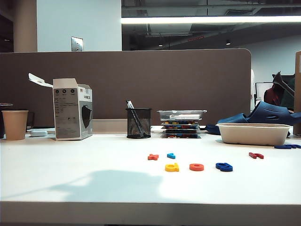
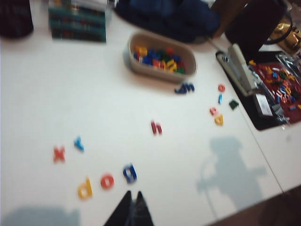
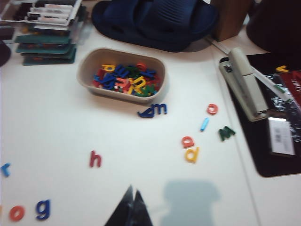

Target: Select the appropriate letters from the row of letter magnets placed on the table to arrange into the word "dog".

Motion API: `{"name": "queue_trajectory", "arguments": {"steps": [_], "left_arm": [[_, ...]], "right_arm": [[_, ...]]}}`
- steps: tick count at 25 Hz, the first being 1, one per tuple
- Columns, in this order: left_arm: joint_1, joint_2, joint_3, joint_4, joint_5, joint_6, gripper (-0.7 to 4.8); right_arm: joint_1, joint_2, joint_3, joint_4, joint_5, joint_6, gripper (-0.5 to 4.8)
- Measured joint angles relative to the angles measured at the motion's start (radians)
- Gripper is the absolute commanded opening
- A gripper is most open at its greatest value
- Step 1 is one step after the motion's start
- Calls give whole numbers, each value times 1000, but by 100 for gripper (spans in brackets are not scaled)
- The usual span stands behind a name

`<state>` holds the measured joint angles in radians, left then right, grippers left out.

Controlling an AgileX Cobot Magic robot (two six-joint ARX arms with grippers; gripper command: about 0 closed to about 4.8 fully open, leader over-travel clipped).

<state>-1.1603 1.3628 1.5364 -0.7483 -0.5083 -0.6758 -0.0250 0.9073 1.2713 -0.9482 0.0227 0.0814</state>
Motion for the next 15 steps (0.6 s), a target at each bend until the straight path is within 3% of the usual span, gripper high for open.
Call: {"name": "queue_trajectory", "arguments": {"steps": [4,6,7,15], "left_arm": [[74,2,45,72,3,192,-5],[190,0,129,82,16,349,-5],[236,1,161,73,35,389,-5],[595,-29,306,26,134,584,-5]], "right_arm": [[-44,-79,-74,25,-46,-5,-6],[-72,-172,-163,57,-51,-8,-6],[-73,-195,-180,68,-54,-9,-6],[-74,-333,-315,145,-67,-9,-6]]}}
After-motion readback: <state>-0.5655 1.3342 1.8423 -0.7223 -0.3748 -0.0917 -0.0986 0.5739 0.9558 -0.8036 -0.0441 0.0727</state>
